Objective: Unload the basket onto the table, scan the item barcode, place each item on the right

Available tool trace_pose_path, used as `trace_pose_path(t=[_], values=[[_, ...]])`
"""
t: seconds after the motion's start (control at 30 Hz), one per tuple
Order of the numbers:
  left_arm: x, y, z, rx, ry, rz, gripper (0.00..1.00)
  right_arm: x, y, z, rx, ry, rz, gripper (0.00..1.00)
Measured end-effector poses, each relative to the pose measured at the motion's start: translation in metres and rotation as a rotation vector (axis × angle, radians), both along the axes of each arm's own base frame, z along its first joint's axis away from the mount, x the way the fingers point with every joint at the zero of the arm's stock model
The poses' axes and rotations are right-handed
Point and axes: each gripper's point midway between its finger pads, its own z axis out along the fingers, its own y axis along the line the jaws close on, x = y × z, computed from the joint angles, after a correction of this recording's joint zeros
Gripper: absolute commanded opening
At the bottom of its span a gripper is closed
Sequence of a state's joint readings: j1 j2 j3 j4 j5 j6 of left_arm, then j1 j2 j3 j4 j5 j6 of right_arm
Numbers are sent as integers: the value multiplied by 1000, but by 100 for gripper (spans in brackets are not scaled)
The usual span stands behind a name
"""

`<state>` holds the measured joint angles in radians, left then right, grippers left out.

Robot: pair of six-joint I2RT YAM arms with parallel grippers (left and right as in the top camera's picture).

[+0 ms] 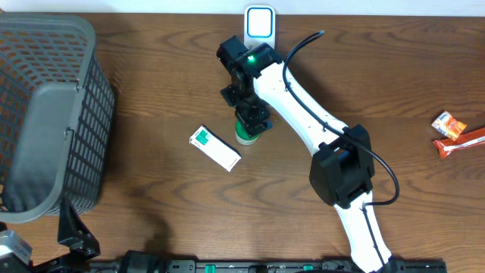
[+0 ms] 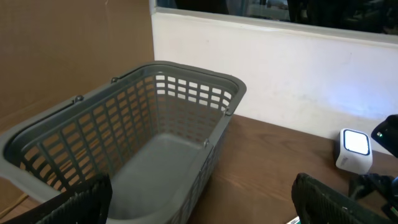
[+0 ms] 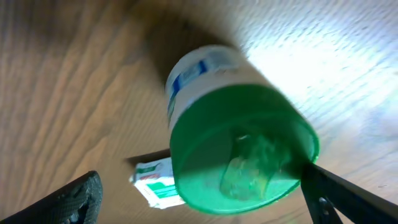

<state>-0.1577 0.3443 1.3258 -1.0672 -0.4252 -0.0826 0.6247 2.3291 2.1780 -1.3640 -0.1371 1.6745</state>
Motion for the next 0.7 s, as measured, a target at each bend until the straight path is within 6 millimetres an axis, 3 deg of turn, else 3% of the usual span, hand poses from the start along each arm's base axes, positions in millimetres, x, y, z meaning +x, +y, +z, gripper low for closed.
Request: trace_pose_path(t=[0.4,0.7], values=[[0,0,0,0,0,0,92,-5,-4,-1,-19,13,29,99],[0,0,0,0,0,0,92,-14,-3,-1,11,28,237,99]])
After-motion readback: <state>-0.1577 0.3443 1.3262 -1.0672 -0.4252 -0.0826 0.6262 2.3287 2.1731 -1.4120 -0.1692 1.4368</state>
